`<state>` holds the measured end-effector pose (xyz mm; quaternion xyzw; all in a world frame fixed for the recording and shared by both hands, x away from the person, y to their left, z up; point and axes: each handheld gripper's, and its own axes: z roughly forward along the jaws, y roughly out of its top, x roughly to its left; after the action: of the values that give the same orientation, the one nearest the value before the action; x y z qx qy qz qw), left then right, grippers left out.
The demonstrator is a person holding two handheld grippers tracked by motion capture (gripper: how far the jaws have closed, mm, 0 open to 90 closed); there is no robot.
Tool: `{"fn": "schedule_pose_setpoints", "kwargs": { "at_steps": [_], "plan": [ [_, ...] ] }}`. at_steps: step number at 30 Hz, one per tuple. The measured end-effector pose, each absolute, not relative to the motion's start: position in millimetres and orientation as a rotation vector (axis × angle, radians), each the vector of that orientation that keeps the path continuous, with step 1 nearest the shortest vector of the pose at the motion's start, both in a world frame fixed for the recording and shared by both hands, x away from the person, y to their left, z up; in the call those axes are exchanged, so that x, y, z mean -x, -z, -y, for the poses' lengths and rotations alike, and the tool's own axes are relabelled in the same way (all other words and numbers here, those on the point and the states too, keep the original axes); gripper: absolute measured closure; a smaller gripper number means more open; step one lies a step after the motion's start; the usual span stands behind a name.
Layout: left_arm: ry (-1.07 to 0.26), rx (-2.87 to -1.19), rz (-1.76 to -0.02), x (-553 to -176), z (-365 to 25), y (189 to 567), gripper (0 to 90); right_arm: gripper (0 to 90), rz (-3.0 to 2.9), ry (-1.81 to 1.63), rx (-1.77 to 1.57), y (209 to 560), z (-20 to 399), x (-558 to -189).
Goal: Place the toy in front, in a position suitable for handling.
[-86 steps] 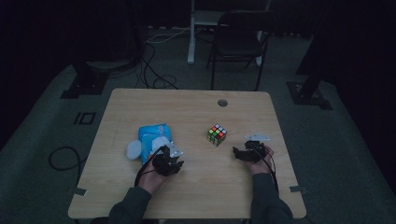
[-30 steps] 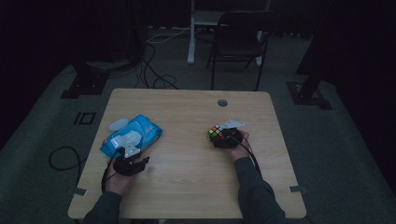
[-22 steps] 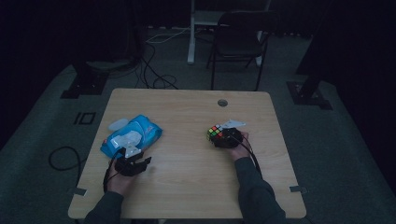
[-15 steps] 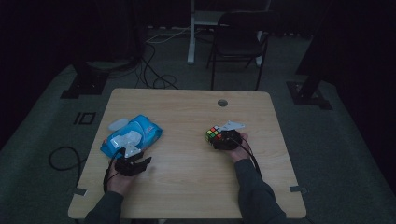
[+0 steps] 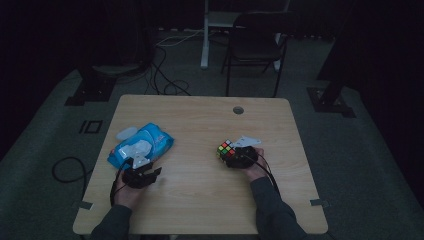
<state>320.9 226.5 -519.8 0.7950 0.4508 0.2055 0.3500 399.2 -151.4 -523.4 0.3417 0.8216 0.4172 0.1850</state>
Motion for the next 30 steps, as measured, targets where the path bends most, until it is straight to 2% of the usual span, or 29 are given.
{"fn": "schedule_pose_setpoints", "kwargs": {
  "at_steps": [16,30],
  "plan": [
    [-0.574,-2.009,-1.158,-319,-233,505,54.1,34.0,-2.364,-1.18,-0.905,527,140,-374],
    [-0.72,-1.922,-1.167,-325,-256,474,48.4,34.0,-2.406,-1.168,-0.886,532,136,-366]
  ]
}}
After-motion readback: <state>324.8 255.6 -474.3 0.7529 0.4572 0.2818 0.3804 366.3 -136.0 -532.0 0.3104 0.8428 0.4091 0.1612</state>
